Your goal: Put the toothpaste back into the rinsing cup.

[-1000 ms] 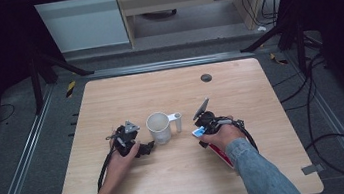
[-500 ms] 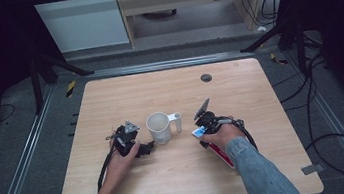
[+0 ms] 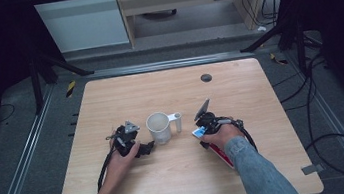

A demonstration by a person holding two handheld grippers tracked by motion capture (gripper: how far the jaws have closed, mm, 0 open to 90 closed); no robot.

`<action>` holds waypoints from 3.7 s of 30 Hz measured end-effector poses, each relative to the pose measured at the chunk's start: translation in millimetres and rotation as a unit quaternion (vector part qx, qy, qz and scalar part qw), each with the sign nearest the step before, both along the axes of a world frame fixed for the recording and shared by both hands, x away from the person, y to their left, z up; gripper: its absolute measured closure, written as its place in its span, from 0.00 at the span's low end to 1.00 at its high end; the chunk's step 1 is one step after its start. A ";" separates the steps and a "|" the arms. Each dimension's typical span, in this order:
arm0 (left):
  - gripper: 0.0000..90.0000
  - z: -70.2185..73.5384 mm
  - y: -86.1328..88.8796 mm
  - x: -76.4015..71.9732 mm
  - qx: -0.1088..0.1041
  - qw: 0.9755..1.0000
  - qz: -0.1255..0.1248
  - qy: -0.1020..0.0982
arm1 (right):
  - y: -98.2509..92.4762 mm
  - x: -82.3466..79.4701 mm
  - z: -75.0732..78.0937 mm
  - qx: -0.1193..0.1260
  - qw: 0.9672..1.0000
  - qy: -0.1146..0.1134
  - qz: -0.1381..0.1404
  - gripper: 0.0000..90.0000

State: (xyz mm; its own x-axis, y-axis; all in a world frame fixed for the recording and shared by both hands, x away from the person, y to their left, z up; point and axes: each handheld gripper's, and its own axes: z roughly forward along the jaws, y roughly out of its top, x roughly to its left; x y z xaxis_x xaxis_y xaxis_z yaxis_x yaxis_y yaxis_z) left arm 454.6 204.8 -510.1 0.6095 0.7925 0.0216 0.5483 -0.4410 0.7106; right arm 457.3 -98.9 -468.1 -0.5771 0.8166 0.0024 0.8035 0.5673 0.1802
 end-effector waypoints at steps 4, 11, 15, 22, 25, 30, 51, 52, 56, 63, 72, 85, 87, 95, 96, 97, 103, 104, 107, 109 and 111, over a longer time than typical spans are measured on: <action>0.00 0.0 0.0 0.0 0.000 1.000 0.000 0.000 | -0.2 0.7 -0.8 0.002 1.000 0.004 -0.002 0.43; 0.00 0.0 0.0 0.0 0.000 1.000 0.000 0.000 | -2.7 1.8 -3.6 -0.001 1.000 -0.004 0.009 0.45; 0.00 0.0 0.0 0.0 0.000 1.000 0.000 0.000 | -2.7 1.6 -2.2 0.002 1.000 0.001 -0.004 0.48; 0.00 0.0 0.0 0.0 0.000 1.000 0.000 0.000 | -0.7 0.1 -1.8 -0.005 1.000 -0.002 0.000 0.50; 0.00 0.0 0.0 0.0 0.000 1.000 0.000 0.000 | -0.5 -0.6 -1.6 -0.004 1.000 -0.005 0.005 0.53; 0.00 0.0 0.0 0.0 0.000 1.000 0.000 0.000 | 0.0 -2.2 0.0 -0.008 1.000 -0.014 0.026 0.62; 0.00 0.0 0.1 0.6 0.000 1.000 0.000 0.000 | -8.2 -2.9 27.8 0.007 0.998 -0.041 0.036 0.81; 0.00 0.0 0.0 0.7 0.000 1.000 0.000 0.000 | -8.2 -2.9 27.8 0.007 0.998 -0.041 0.036 0.81; 0.00 -0.2 -0.4 1.1 -0.002 1.000 0.003 0.000 | -11.6 -1.1 37.5 0.007 0.998 -0.052 0.035 0.81; 0.00 -0.2 -0.8 3.7 -0.002 1.000 0.005 -0.001 | -20.5 1.1 54.8 0.021 0.997 -0.072 0.020 0.82; 0.00 -0.1 -1.2 6.7 -0.003 1.000 0.005 0.000 | -31.8 -1.7 71.4 0.055 0.992 -0.116 0.006 0.82; 0.00 0.1 -0.9 6.7 -0.001 1.000 0.004 0.001 | -51.0 -7.3 91.6 0.131 0.965 -0.227 -0.016 0.82; 0.00 0.1 -0.9 6.7 0.000 1.000 0.003 0.001 | -52.0 -8.4 92.6 0.143 0.959 -0.244 -0.025 0.82; 0.00 0.1 -0.9 6.5 0.000 1.000 0.004 0.000 | -52.6 -8.5 91.0 0.176 0.936 -0.299 -0.052 0.82; 0.00 0.1 -0.9 6.5 0.000 1.000 0.004 0.000 | -52.6 -8.5 91.0 0.176 0.936 -0.299 -0.052 0.82; 0.00 0.1 -0.7 6.3 0.000 1.000 0.003 0.001 | -52.6 -8.2 90.7 0.178 0.934 -0.304 -0.054 0.82; 0.00 0.1 -0.5 6.1 0.000 1.000 0.003 0.001 | -44.2 -5.9 89.8 0.203 0.918 -0.333 -0.072 0.82; 0.00 0.0 -0.6 6.1 0.000 1.000 0.003 0.001 | -44.2 -5.9 89.8 0.203 0.918 -0.333 -0.072 0.82; 0.00 0.0 -0.6 6.1 0.000 1.000 0.003 0.000 | -37.6 -4.7 92.6 0.209 0.913 -0.344 -0.071 0.82; 0.00 0.0 -0.6 6.1 0.000 1.000 0.003 0.000 | -36.6 -4.5 93.6 0.209 0.911 -0.348 -0.072 0.82; 0.00 0.1 -0.4 5.8 0.000 1.000 0.003 0.000 | -34.6 -4.2 97.0 0.215 0.908 -0.352 -0.073 0.82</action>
State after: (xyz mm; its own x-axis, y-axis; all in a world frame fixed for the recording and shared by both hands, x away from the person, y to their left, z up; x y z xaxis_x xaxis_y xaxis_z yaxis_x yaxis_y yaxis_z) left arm 460.5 204.4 -510.0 0.6048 0.7961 0.0212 0.5514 -0.4378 0.7101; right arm 453.1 -133.5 -371.1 -0.4445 0.8957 0.0116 0.4654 0.2199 0.8574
